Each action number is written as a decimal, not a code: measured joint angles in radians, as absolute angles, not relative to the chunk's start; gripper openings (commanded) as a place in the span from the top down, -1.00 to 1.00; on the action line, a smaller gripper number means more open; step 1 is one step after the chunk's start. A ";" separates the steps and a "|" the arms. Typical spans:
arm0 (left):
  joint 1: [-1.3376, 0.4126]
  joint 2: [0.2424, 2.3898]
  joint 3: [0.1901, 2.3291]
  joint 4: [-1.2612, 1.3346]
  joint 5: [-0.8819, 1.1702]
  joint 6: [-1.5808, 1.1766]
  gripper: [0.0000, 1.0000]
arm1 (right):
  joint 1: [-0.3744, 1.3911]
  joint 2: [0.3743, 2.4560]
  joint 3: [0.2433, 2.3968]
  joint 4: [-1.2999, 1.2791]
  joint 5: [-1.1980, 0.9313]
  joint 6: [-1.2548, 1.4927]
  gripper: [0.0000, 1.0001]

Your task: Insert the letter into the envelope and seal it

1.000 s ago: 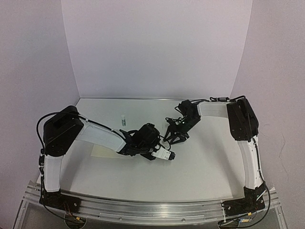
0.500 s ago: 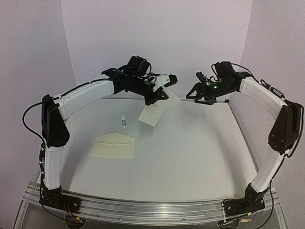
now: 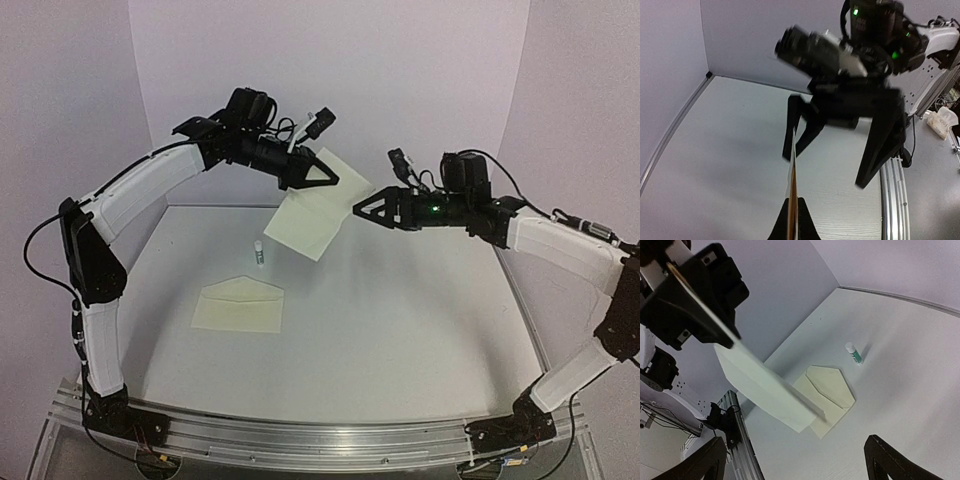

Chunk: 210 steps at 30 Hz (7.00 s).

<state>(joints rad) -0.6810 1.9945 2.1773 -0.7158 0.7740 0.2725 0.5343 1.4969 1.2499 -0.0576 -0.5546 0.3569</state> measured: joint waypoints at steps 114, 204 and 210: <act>-0.780 1.959 2.197 -1.097 0.543 0.740 1.00 | 0.717 1.367 1.459 -0.692 -0.103 -0.443 -0.90; -0.737 1.774 1.950 -0.947 0.778 0.667 1.00 | 0.704 1.575 1.617 -0.354 -0.598 -0.259 -0.37; -0.728 1.774 1.950 -0.952 0.763 0.682 1.00 | 0.709 1.621 1.617 -0.440 -0.609 -0.291 0.57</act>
